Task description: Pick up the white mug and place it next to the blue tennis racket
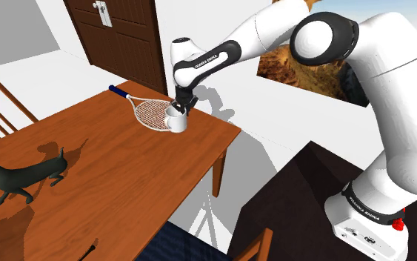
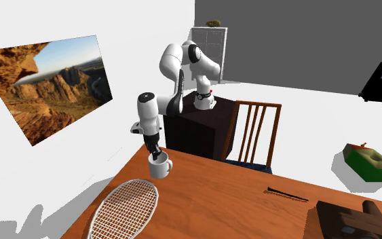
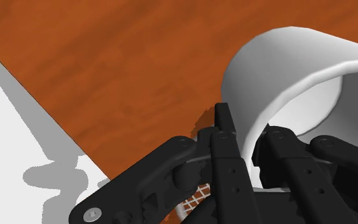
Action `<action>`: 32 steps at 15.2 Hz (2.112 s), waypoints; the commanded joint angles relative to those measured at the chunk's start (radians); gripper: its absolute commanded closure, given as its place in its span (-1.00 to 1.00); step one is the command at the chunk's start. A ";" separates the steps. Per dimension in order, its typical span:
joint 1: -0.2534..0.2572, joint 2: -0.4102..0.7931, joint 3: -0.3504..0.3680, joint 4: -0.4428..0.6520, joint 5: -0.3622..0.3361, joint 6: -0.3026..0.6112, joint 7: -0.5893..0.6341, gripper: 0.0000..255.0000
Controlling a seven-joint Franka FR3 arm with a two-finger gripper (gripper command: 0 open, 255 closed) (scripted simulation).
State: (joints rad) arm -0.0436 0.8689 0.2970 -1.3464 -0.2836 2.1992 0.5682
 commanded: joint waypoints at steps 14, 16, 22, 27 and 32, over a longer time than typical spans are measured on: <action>0.013 0.088 -0.019 0.018 -0.018 0.072 0.009 1.00; 0.013 0.088 -0.019 0.018 -0.018 0.072 0.009 1.00; 0.013 0.088 -0.019 0.018 -0.018 0.072 0.009 -1.00; 0.000 -0.002 0.000 -0.010 -0.001 0.009 0.003 -1.00; 0.000 -0.002 0.000 -0.010 -0.001 0.009 0.003 -1.00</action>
State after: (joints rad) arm -0.0440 0.8672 0.2968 -1.3563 -0.2849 2.2084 0.5710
